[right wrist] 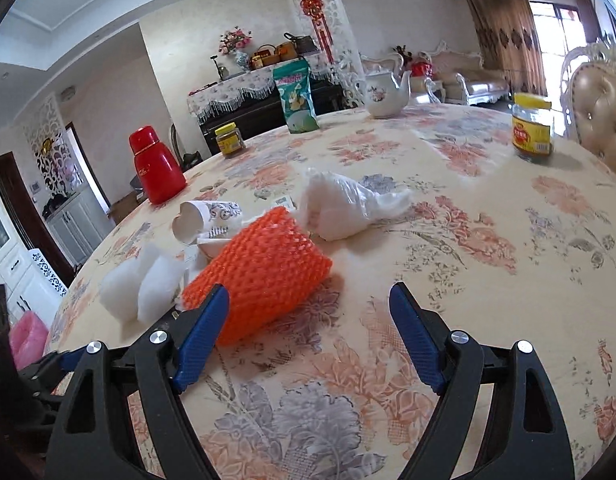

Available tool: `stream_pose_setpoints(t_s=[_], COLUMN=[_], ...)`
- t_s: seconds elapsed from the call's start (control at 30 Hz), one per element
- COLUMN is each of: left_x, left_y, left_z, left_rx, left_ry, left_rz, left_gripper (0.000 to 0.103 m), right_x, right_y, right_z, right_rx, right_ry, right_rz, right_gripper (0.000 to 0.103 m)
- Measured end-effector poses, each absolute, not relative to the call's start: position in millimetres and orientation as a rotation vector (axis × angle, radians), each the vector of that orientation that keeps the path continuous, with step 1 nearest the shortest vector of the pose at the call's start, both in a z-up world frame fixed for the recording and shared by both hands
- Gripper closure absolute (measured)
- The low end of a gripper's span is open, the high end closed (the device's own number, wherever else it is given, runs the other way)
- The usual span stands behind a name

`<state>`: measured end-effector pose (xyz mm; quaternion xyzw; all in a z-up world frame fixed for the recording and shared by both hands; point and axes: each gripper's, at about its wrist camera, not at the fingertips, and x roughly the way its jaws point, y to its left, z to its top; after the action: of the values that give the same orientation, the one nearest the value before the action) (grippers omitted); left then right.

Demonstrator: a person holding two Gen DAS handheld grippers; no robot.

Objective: Collect trash
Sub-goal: 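Grasp the black DORMI box with the left tool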

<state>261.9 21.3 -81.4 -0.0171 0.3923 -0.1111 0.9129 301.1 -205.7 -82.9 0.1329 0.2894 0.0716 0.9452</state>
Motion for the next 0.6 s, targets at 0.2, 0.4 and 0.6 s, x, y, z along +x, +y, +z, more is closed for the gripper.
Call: stream_pose_setpoints(t_s=[0.2,0.4,0.6], left_x=[285.5,277.5,238.5], left_y=[10.5,1.8,21.9], left_z=[-95.0,-100.8,-86.0], left_rx=[-0.035,0.004,0.006], left_ry=[0.891,0.884,0.777], left_rz=[-0.244,-0.292,-0.295], left_gripper=[0.033,0.063,0.065], right_x=[302.8,302.2,304.1], right_y=[-207.5,-212.1,-217.5], right_z=[-89.8,-94.2,-97.6], right_rx=[0.270,0.325,0.364], right_ry=[0.595,0.604,0.622], right_rz=[0.140,0.146,0.136], right_gripper=[0.025,0.025,0.025])
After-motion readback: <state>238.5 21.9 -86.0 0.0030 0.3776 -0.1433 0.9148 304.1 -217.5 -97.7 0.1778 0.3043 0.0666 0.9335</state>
